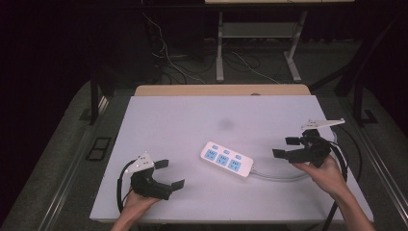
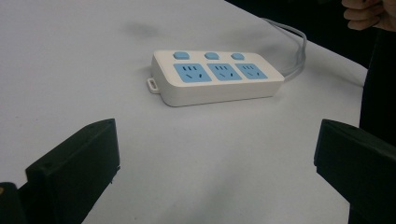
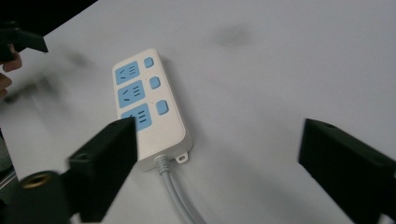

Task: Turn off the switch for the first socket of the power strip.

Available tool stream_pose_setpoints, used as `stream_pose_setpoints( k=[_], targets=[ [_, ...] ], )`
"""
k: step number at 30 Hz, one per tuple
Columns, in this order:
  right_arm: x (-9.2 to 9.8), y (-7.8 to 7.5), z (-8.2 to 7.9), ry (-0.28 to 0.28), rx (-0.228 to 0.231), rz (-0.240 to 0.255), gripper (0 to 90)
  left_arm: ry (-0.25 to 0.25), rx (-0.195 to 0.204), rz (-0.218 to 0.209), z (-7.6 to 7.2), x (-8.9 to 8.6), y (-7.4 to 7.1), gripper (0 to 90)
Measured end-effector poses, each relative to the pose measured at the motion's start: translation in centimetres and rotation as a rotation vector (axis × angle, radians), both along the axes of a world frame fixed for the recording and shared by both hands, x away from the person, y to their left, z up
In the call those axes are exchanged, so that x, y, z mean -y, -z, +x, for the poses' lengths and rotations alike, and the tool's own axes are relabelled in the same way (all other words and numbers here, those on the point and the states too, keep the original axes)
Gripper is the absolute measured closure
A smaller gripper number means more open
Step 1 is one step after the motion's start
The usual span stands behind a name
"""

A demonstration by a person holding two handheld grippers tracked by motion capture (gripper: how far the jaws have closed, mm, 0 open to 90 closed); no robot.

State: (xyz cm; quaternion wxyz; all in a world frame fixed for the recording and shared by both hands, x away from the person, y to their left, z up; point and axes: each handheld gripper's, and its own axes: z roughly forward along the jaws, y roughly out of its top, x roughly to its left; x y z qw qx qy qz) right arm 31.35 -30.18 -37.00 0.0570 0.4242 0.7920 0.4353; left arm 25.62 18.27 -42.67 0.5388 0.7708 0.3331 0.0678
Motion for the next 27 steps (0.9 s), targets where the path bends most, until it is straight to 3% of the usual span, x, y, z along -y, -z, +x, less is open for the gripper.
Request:
stream_pose_setpoints(
  k=[2,3,16,27],
  targets=[
    [0.3,0.1,-0.4,0.007,0.004,0.016,8.5,0.0,-0.001,0.0,0.0,0.0,0.0,0.0],
    [0.4,0.2,-0.7,0.004,-0.009,0.022,0.4,0.0,-0.001,0.0,0.0,0.0,0.0,0.0],
    [0.5,1.2,-3.0,-0.005,0.002,0.064,0.4,-0.001,-0.002,-0.001,0.0,0.1,0.0,0.0],
    [0.8,3.0,-4.8,-0.002,0.03,0.097,0.5,0.002,-0.001,0.003,0.0,0.1,0.0,0.0]
  ],
)
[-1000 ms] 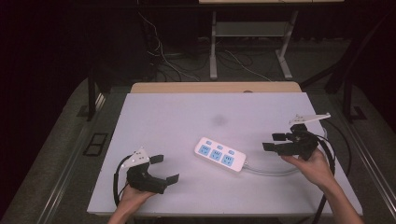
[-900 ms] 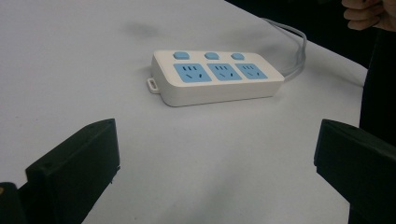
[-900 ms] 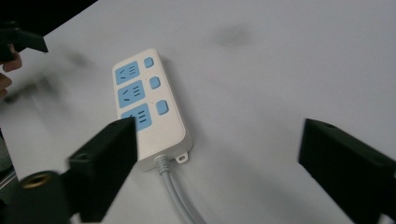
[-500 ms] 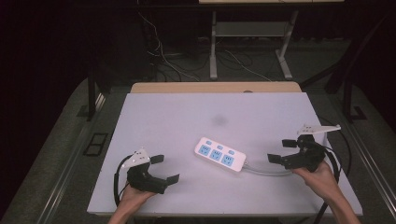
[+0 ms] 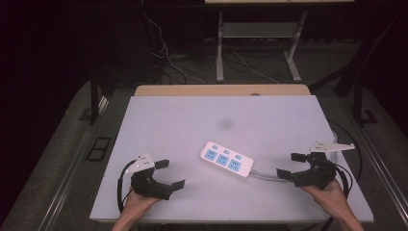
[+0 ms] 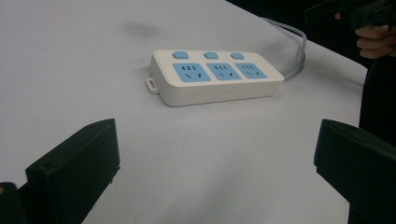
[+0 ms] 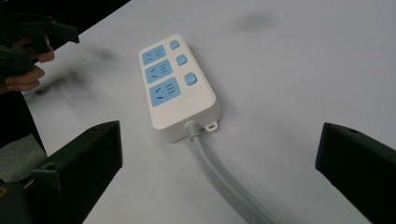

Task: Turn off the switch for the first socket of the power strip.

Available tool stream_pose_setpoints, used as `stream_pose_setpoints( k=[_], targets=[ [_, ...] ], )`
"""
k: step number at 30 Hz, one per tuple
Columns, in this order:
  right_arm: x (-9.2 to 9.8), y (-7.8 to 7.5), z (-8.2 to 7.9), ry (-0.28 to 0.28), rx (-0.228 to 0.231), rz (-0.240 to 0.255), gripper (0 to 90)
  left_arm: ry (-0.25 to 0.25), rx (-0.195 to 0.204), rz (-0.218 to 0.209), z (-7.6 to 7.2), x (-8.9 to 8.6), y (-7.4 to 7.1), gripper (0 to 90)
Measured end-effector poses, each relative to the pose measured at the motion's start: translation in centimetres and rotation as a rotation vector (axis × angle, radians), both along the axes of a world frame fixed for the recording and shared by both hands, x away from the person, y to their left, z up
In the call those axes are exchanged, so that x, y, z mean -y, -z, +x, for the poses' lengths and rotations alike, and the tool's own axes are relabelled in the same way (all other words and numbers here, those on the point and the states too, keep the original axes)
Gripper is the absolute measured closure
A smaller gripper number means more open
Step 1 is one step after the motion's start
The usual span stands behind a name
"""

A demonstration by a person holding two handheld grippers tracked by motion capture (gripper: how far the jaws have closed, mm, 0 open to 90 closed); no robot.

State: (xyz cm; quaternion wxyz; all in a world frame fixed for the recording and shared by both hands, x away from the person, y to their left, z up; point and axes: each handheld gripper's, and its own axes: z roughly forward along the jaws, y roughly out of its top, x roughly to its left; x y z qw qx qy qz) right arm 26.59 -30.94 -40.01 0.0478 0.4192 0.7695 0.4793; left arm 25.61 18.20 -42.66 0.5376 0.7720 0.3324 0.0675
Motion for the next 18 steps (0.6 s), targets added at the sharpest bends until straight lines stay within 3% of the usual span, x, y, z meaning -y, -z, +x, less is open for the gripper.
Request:
stream_pose_setpoints(
  k=[18],
  targets=[
    [-0.6,2.8,-1.2,-0.022,0.03,-0.029,0.5,-0.002,-0.006,0.003,0.1,0.0,0.1,0.0]
  ],
)
